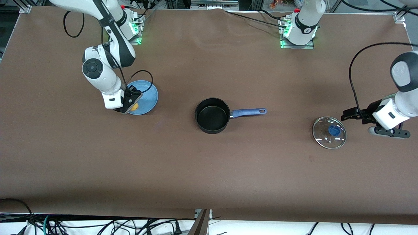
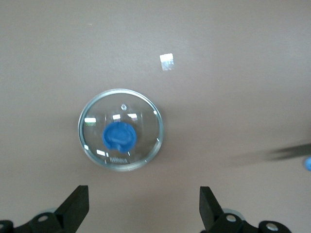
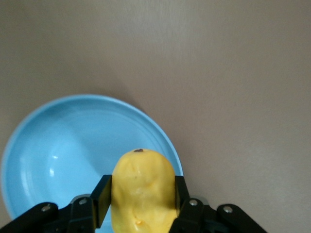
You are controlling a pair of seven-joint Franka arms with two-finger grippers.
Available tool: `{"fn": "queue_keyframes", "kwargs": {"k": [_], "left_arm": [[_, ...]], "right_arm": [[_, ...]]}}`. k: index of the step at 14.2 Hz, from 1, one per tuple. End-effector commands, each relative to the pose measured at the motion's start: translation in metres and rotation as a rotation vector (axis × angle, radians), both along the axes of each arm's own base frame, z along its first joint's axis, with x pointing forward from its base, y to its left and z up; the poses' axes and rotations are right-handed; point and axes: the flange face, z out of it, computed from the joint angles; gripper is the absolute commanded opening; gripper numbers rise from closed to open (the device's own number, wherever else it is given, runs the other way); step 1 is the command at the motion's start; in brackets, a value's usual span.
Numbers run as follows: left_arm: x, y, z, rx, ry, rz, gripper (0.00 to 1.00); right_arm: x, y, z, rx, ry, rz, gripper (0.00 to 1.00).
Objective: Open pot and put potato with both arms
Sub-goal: 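Lift the yellow potato with the right gripper and move it over the pot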
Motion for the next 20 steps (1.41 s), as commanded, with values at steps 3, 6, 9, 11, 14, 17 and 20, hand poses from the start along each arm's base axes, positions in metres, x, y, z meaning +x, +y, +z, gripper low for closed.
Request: {"fn": "queue_keyframes", "kwargs": {"k": [3,6,9,11,14,17,20], "left_arm": [[-0.011,-0.034,0.092,0.088,0.091,0.086,1.00],[-0.025,-0.036,0.127,0.074,0.081,0.106,1.00],[-0.029,-0.037,0.140,0.085,0.058,0.101,1.00],[-0.033,-0.065,0.149,0.071,0.043,0.058,1.00],[-0.035,-0.073,0.154,0.078,0.040,0.103,1.00],[-0.035,-0.072,0.154,0.089,0.039,0.103,1.00],[-0.034,-0.072,0.159,0.085,0.027,0.105,1.00]], "right_arm": [[0.035,0.080,0.081,-0.057,0.107,-0.166,0.08],[0.039,0.155,0.104,-0.035,0.090,-0.307,0.08],[0.050,0.229,0.100,0.071,0.143,-0.525,0.08],[0.057,0.272,0.087,0.119,0.178,-0.681,0.08],[0.086,0.312,0.073,0.226,0.139,-0.844,0.08],[0.084,0.341,0.040,0.307,0.109,-0.926,0.08],[0.067,0.358,0.004,0.273,0.133,-0.925,0.08]]}}
